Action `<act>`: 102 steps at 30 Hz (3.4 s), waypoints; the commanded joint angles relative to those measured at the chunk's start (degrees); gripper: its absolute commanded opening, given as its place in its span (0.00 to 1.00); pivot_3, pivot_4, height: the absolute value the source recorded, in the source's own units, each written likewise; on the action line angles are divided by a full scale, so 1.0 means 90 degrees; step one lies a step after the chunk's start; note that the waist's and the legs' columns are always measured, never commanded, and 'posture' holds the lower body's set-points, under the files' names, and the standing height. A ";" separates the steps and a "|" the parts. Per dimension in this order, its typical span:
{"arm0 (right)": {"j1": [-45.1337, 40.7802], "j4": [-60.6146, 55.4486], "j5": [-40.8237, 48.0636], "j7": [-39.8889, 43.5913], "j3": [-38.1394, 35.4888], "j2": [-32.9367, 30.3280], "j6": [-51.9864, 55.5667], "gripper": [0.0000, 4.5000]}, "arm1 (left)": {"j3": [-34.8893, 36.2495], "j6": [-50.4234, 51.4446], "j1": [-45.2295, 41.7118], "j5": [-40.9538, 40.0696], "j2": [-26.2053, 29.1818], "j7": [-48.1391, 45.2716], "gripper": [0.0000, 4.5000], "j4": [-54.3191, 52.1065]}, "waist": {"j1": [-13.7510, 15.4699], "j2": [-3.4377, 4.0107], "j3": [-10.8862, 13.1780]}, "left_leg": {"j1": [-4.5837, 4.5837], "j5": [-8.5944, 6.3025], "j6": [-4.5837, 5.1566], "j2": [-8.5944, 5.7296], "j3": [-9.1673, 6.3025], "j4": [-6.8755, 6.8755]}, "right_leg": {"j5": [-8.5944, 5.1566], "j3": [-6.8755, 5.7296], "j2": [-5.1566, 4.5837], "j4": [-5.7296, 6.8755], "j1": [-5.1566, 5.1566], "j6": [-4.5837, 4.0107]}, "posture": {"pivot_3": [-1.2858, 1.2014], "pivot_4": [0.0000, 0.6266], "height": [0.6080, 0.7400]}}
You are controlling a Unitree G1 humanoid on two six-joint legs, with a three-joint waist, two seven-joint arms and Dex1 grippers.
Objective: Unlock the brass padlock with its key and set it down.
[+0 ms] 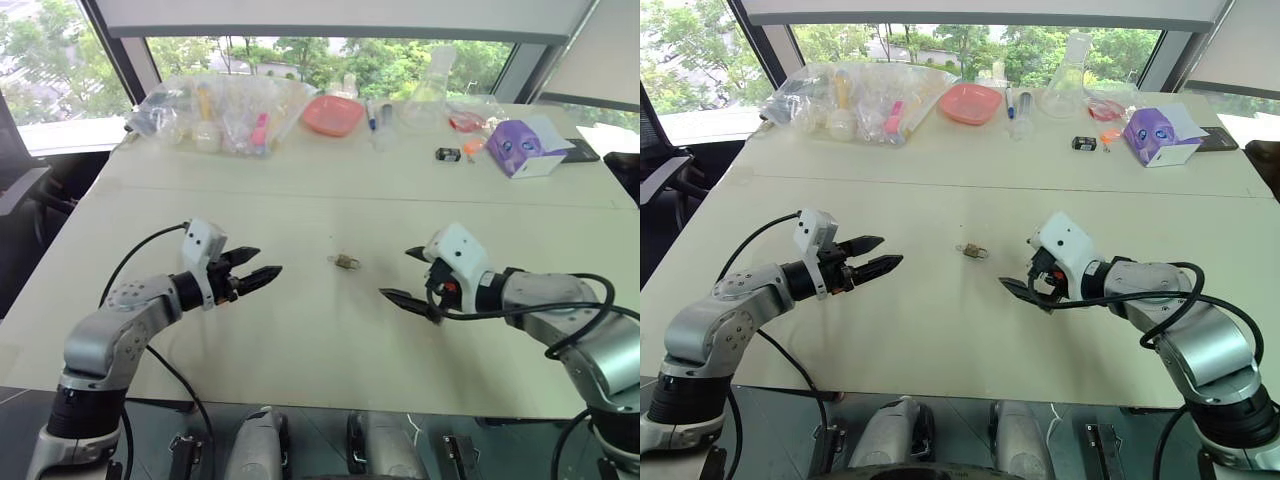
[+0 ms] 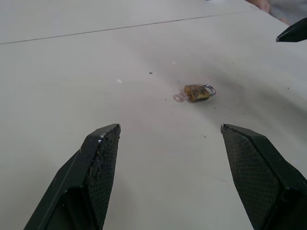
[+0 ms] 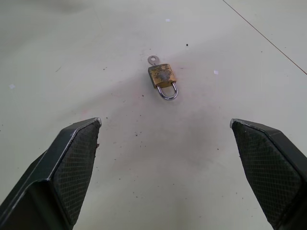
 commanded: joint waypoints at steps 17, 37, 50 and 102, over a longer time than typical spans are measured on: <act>-0.0058 -0.0086 -0.0062 -0.0028 -0.0024 -0.0061 -0.0151 1.00 | -0.0030 -0.0138 -0.0126 0.0056 0.0056 -0.0121 0.77 -0.0121 | 0.0000 0.0000 0.0000 | 0.0000 0.0000 0.0000 0.0000 0.0001 0.0000 | 0.0000 0.0000 0.0000 0.0000 0.0000 0.0000 | 0.52 0.24 0.95; -0.3289 0.4281 -0.1367 0.1360 0.2672 0.1275 -0.1157 1.00 | -0.0358 -0.0348 -0.1308 0.0367 0.1809 -0.2288 0.77 0.0726 | -0.0125 -0.0001 0.0004 | -0.0012 0.0020 -0.0035 0.0001 0.0015 -0.0005 | 0.0003 0.0000 0.0002 -0.0003 -0.0018 -0.0004 | 0.52 0.24 0.95; -0.3524 0.5815 -0.2222 0.1669 0.2933 0.2015 -0.1902 0.59 | -0.0260 -0.0280 -0.0843 0.0302 0.1560 -0.1826 0.78 0.0324 | -0.0151 0.0000 0.0003 | -0.0003 0.0023 -0.0041 0.0006 0.0015 -0.0005 | 0.0003 0.0001 0.0005 0.0009 -0.0017 -0.0004 | 0.52 0.24 0.95; -0.3331 0.3062 -0.4383 0.0714 0.2104 0.1699 -0.5244 0.14 | -0.0147 -0.0463 -0.3803 0.0064 -0.0862 -0.2622 0.02 0.4064 | -0.0138 0.0004 0.0006 | -0.0008 0.0031 -0.0054 0.0002 0.0030 0.0000 | 0.0004 -0.0002 0.0006 0.0010 -0.0017 -0.0002 | 0.52 0.24 0.95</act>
